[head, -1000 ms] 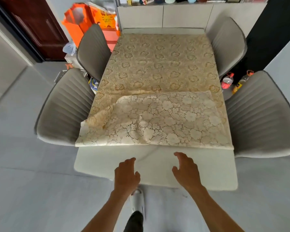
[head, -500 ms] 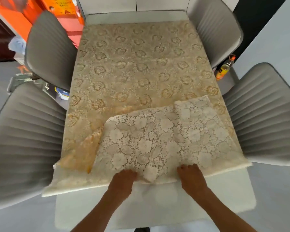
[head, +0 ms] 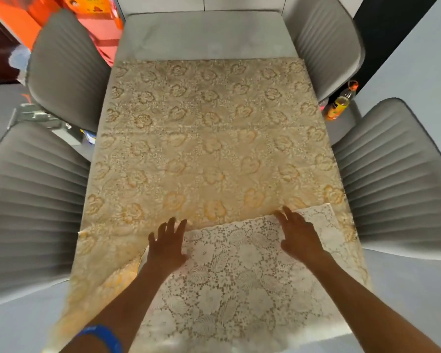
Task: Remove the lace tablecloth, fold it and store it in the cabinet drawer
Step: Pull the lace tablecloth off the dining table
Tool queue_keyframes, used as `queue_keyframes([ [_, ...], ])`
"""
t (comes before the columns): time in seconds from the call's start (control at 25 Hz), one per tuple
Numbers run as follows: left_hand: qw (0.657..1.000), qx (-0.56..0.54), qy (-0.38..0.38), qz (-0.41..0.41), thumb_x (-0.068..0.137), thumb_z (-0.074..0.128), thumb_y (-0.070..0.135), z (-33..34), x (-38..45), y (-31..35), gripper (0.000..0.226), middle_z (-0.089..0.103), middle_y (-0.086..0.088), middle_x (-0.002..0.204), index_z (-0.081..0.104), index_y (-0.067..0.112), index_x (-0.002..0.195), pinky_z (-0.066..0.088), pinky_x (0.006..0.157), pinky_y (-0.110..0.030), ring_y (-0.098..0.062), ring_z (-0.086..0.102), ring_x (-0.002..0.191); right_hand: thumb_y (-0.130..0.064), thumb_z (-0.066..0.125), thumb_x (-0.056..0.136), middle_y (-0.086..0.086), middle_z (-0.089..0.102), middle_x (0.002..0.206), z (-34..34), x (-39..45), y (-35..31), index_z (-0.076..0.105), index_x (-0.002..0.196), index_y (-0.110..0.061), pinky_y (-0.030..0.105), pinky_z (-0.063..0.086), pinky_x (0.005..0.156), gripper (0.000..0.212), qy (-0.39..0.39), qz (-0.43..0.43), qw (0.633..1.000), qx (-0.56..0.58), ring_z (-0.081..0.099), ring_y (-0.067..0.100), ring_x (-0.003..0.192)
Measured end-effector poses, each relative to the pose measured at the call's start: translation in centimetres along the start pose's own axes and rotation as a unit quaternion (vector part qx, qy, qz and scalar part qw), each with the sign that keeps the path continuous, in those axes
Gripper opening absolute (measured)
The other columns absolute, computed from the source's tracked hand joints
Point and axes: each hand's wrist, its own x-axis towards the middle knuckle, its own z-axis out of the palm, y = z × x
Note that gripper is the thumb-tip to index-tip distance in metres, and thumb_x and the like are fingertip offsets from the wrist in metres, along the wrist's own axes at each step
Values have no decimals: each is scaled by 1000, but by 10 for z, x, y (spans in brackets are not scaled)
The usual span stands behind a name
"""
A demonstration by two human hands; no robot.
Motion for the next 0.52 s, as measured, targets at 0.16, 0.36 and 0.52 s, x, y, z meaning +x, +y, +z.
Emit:
queue_keyframes([
  [0.16, 994, -108, 20, -18, 89, 63, 38, 21, 0, -8, 60, 55, -3, 129, 36, 23, 140, 53, 82, -36, -25, 61, 105, -29, 63, 89, 9, 36, 151, 6, 22, 29, 19, 152, -23, 41, 53, 85, 78, -24, -15, 999, -26, 54, 32, 120],
  [0.36, 992, -67, 103, -35, 98, 50, 21, 27, -28, 17, 14, 62, 1, 112, 60, 22, 106, 46, 78, -38, -23, 59, 96, -34, 57, 89, 6, 48, 137, 4, 9, 41, 40, 138, -23, 42, 41, 96, 53, -7, -76, 993, -88, 46, 29, 123],
  [0.52, 955, -281, 94, -4, 98, 49, 12, 3, -36, 17, 17, 61, 0, 69, 47, 23, 86, 48, 64, -40, -22, 58, 63, -32, 62, 88, 3, 20, 161, 1, 18, 43, 17, 154, -24, 46, 24, 113, 80, -14, -98, 994, -50, 22, 27, 146],
])
